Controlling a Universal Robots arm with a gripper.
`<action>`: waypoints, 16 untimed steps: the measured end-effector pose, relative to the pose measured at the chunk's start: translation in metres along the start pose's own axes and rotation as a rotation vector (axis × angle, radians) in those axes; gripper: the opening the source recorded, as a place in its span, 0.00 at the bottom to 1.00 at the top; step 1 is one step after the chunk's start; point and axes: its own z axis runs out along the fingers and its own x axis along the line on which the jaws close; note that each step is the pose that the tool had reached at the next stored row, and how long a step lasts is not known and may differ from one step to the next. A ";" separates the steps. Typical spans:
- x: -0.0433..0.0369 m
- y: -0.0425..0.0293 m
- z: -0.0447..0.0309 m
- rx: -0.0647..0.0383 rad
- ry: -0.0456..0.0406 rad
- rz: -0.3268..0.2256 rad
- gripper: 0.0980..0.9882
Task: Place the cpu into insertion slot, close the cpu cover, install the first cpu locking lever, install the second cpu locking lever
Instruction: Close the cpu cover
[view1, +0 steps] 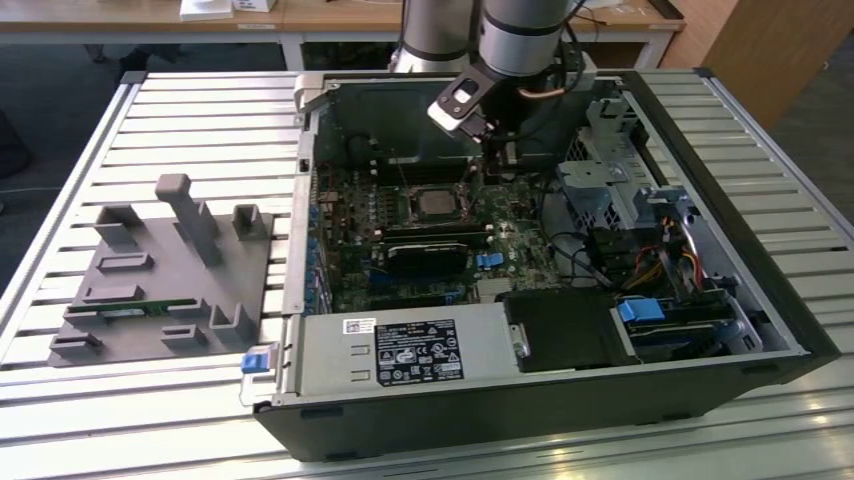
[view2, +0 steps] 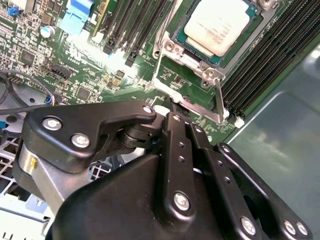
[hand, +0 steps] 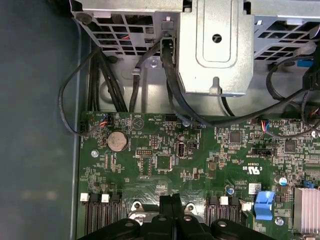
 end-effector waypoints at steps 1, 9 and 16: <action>0.0000 -0.0004 0.0000 0.000 0.0000 0.000 0.01; 0.0001 -0.0045 -0.0002 0.000 0.0000 0.000 0.01; 0.0001 -0.0087 -0.0003 0.000 0.0000 0.000 0.01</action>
